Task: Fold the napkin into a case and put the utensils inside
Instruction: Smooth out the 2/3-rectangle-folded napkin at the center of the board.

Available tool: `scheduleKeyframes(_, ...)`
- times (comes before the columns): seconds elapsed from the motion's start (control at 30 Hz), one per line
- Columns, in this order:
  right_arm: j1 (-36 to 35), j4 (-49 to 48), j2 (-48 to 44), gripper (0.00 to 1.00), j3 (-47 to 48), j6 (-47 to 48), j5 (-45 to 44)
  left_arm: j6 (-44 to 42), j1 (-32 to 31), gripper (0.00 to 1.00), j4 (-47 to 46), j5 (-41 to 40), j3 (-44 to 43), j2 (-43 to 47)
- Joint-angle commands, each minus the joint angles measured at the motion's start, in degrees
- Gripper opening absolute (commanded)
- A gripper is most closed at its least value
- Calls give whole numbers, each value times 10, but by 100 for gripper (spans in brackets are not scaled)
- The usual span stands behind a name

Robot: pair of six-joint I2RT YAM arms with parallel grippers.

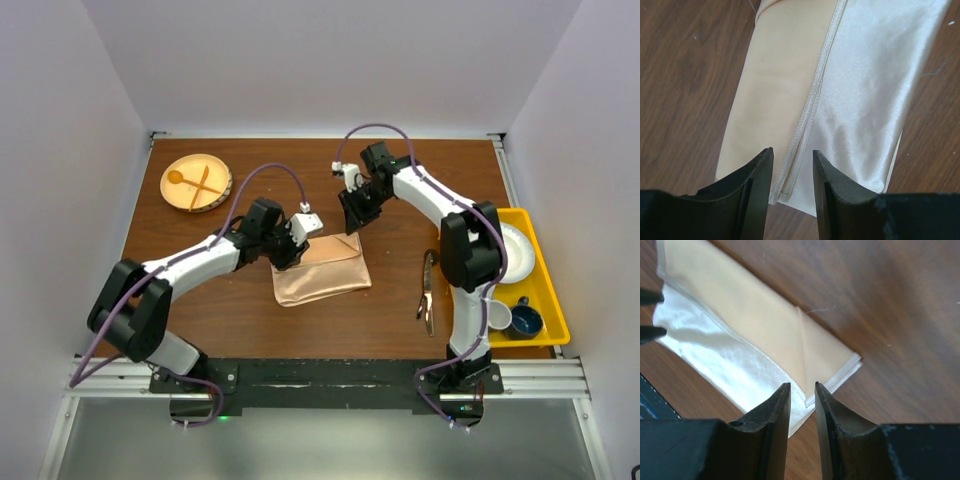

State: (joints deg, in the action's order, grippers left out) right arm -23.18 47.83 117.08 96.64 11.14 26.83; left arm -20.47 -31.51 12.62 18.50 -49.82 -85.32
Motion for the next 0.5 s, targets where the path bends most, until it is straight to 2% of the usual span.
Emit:
scheduleKeyframes(0.0,-6,-10,12,29,-41,21,2,27,7,41,-25,-13,-18,-46)
scheduleKeyframes(0.17,-5,-25,26,28,-93,59,-32,3,14,41,-23,-7,-17,-64)
scheduleKeyframes(0.3,-5,-32,44,28,-109,58,-36,-62,0,47,-58,2,14,5)
scheduleKeyframes(0.47,-6,-45,46,27,-131,42,-35,-134,-118,51,-64,-30,15,45)
